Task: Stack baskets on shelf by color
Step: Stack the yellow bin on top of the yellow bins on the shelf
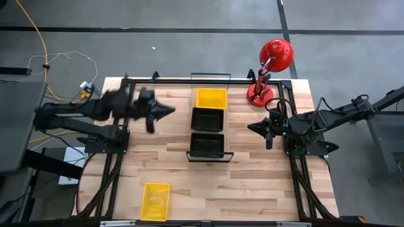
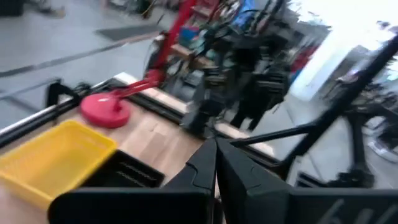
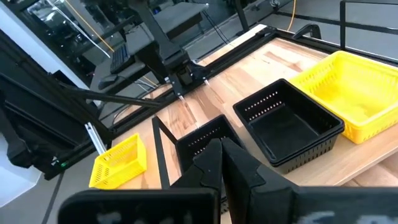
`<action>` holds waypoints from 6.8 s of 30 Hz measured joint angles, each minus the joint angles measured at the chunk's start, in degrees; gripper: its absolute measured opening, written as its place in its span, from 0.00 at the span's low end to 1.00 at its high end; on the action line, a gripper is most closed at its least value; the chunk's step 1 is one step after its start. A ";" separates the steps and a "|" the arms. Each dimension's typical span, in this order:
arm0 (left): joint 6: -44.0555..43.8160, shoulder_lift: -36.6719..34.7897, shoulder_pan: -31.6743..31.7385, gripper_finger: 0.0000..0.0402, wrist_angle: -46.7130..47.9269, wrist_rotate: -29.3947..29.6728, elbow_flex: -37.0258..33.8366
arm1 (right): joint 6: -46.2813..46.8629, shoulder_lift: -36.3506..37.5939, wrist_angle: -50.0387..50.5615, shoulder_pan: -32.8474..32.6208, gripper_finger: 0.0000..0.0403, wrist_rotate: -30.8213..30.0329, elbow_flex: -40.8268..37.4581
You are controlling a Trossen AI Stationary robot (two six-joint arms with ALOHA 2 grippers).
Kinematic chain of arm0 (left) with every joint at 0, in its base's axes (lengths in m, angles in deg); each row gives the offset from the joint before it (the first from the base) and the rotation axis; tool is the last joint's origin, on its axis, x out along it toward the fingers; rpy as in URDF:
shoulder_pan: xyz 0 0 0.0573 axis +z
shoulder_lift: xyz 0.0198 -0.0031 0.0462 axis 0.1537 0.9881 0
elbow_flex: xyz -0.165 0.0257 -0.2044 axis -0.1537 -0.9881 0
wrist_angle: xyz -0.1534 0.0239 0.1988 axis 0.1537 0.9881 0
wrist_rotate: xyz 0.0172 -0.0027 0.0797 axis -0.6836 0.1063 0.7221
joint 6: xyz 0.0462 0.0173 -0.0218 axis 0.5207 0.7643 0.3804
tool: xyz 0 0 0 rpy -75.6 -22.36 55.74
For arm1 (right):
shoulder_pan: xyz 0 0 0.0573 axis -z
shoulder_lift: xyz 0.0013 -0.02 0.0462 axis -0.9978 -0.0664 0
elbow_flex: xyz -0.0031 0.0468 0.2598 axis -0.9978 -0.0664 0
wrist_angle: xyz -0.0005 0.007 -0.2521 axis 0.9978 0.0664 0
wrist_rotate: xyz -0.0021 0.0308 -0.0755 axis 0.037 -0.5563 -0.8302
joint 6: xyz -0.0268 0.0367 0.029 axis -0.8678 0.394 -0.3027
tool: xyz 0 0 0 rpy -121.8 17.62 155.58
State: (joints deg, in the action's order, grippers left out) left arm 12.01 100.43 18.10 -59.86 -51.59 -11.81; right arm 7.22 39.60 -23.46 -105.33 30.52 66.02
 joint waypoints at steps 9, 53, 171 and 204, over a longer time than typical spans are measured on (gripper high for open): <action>-0.07 -8.70 -11.42 0.00 -4.80 19.41 -10.57 | 0.03 0.01 -0.01 0.01 0.00 -0.15 0.00; 9.11 -7.23 -11.39 0.00 -5.31 19.32 -10.57 | -26.73 -1.36 -5.60 0.02 0.00 8.55 -0.07; -11.53 29.29 -47.63 0.45 15.05 5.48 -8.40 | -27.16 -1.46 -4.29 -0.04 0.00 8.57 0.00; -10.58 5.97 -34.41 0.00 25.39 4.78 -5.43 | -23.97 -1.37 0.48 -0.03 0.00 12.08 0.00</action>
State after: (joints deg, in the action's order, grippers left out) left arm 1.43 106.40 -16.31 -34.47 -46.81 -17.24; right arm -16.75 38.23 -22.98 -105.36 42.60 66.02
